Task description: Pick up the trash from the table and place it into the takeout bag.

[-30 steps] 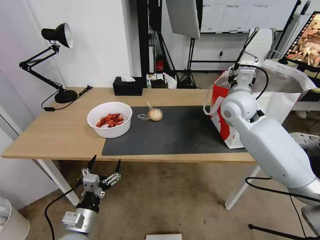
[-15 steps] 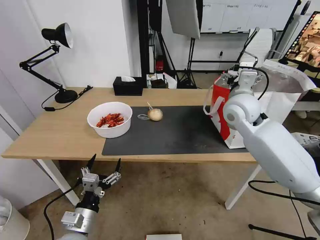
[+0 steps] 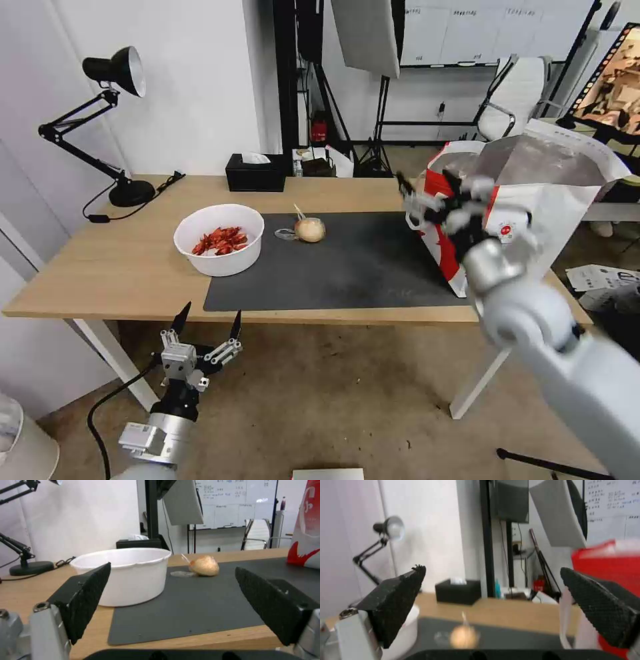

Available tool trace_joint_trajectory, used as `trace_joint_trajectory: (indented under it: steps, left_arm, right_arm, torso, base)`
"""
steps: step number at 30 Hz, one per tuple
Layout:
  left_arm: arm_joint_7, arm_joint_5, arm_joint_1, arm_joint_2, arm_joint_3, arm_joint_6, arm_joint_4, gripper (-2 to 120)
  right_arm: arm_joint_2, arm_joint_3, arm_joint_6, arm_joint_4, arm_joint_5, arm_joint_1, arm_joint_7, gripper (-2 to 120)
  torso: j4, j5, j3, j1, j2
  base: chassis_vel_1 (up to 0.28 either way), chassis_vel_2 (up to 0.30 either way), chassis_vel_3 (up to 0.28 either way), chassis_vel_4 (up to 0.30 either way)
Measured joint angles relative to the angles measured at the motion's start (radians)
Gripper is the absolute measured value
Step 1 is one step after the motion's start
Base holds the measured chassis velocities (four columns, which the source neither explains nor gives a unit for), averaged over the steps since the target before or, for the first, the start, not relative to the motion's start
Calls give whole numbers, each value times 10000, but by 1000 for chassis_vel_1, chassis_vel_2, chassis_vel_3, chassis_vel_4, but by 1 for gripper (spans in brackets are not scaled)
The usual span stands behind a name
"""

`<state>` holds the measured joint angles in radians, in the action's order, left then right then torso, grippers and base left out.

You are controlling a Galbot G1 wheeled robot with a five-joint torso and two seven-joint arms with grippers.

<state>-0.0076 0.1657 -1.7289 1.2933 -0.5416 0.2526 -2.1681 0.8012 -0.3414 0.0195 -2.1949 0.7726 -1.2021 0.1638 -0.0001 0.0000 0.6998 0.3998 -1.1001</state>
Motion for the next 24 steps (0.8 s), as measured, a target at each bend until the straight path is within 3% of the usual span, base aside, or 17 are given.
trace_joint_trajectory:
  steps: [2, 4, 9, 17, 24]
  left_arm:
    - [11, -17, -4, 9, 25, 15, 1, 100]
    - [17, -49, -8, 18, 97, 45, 41, 100]
    - [28, -97, 6, 21, 204, 67, 112, 100]
    - [37, -153, 6, 45, 290, 119, 170, 100]
    - [39, -157, -33, 37, 292, 134, 158, 100]
  right_arm:
    - [243, -447, 83, -124, -391, -802, -198, 100]
    - [1038, -1427, 324, -324, -1551, -2649, -408, 100]
    - [2081, -2060, 997, -183, -2924, -4582, -683, 100]
    - [3016, -2002, 1356, 197, -3707, -5446, -808, 100]
    - [3267, -1897, 1442, 427, -3879, -5552, -839, 100]
  torso:
    - [0, 2, 0, 0, 0]
    - [0, -1, 0, 0, 0]
    - [-2, -2, 0, -1, 0]
    - [1, -2, 0, 1, 0]
    - [2, -1, 1, 1, 0]
  base:
    - [0, 0, 0, 0]
    - [0, 0, 0, 0]
    - [0, 0, 0, 0]
    - [0, 0, 0, 0]
    - [0, 0, 0, 0]
